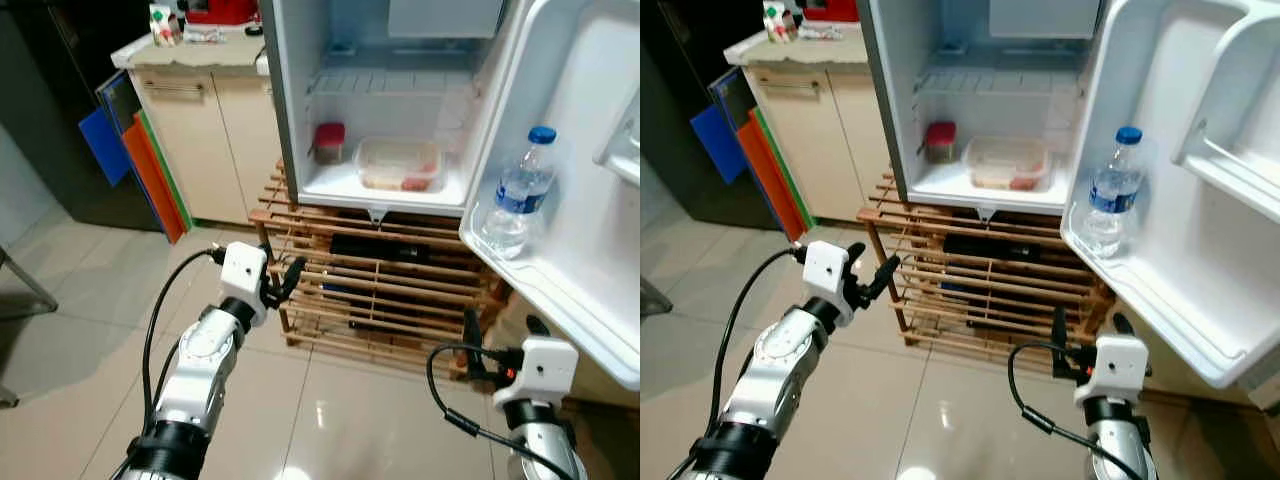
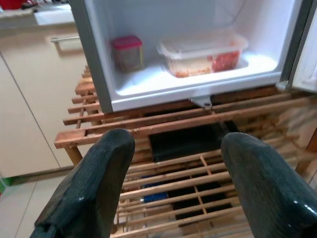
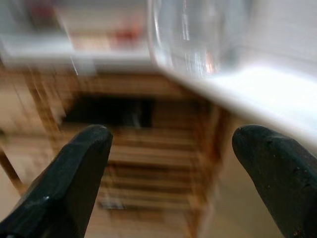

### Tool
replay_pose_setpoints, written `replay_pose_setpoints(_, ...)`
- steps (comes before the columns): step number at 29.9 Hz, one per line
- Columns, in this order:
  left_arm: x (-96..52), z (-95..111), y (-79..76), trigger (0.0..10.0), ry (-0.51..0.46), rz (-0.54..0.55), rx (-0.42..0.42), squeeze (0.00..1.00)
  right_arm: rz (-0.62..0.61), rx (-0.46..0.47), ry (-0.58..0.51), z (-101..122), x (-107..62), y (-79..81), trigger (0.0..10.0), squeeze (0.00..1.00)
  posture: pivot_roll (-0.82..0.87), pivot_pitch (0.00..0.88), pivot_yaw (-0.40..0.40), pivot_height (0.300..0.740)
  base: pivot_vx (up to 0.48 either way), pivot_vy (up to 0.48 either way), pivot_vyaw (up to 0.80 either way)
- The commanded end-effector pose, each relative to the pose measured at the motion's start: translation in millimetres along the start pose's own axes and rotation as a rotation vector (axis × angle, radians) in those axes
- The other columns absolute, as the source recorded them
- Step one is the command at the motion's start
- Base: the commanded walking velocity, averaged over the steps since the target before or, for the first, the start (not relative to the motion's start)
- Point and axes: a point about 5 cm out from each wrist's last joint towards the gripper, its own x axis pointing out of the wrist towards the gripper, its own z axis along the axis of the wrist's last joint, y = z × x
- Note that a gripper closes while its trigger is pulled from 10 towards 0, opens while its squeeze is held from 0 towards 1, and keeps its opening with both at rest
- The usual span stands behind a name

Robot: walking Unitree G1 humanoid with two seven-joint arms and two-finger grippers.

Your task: Restocking fridge

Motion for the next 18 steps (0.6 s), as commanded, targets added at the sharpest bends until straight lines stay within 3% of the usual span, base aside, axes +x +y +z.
replay_pose_setpoints(1,2.9,-3.1,1.5,10.0,0.029,-0.008,0.025,0.00,-0.028,-0.037,0.109,-21.1,-7.6,-10.0,10.0,0.00,-0.12,0.026,0.084,0.740,0.000,0.000,0.00)
replay_pose_setpoints(2,6.7,-9.7,2.5,10.0,0.071,-0.002,0.022,0.00,-0.093,-0.112,0.273,-51.3,-19.3,-30.1,10.0,0.00,-0.13,0.027,0.088,0.740,0.000,0.000,0.00)
replay_pose_setpoints(4,7.7,-10.3,3.6,10.0,0.077,0.004,0.013,0.00,-0.129,-0.132,0.338,-64.1,-23.2,-39.1,10.0,0.00,-0.13,0.027,0.090,0.740,0.000,0.000,0.00)
replay_pose_setpoints(7,8.3,-10.3,4.4,10.0,0.078,0.008,0.009,0.00,-0.155,-0.159,0.382,-71.9,-25.8,-45.8,10.0,0.00,-0.13,0.028,0.090,0.740,0.000,0.000,0.00)
replay_pose_setpoints(8,10.8,-11.5,6.1,10.0,0.094,0.015,0.008,0.00,-0.259,-0.212,0.471,-81.7,-29.5,-66.9,10.0,0.00,-0.13,0.027,0.091,0.740,0.000,0.000,0.00)
replay_pose_setpoints(9,10.8,-11.5,6.1,10.0,0.094,0.015,0.008,0.00,-0.259,-0.212,0.471,-81.7,-29.5,-66.9,10.0,0.00,-0.13,0.027,0.091,0.740,0.000,0.000,0.00)
replay_pose_setpoints(12,12.6,-20.4,9.1,10.0,0.159,0.029,0.027,0.00,-0.489,-0.239,0.580,-87.2,-40.4,-108.6,10.0,0.00,-0.13,0.028,0.096,0.740,0.000,0.000,0.00)
replay_pose_setpoints(15,12.6,-23.9,9.6,10.0,0.181,0.027,0.043,0.00,-0.527,-0.252,0.589,-87.0,-42.5,-116.7,10.0,0.00,-0.13,0.028,0.096,0.740,0.000,0.000,0.00)
replay_pose_setpoints(16,12.0,-29.6,10.1,10.0,0.221,0.025,0.059,0.00,-0.575,-0.273,0.588,-84.8,-44.1,-125.5,10.0,0.00,-0.13,0.028,0.098,0.740,0.000,0.000,0.00)
replay_pose_setpoints(17,8.6,-45.9,9.4,10.0,0.352,-0.002,0.143,0.00,-0.672,-0.307,0.575,-77.7,-46.4,-143.0,10.0,0.00,-0.13,0.029,0.098,0.740,0.000,0.000,0.00)
replay_pose_setpoints(18,5.1,-55.6,9.3,10.0,0.431,-0.014,0.173,0.00,-0.716,-0.329,0.565,-72.9,-47.0,-151.9,10.0,0.00,-0.13,0.030,0.100,0.740,0.000,0.000,0.00)
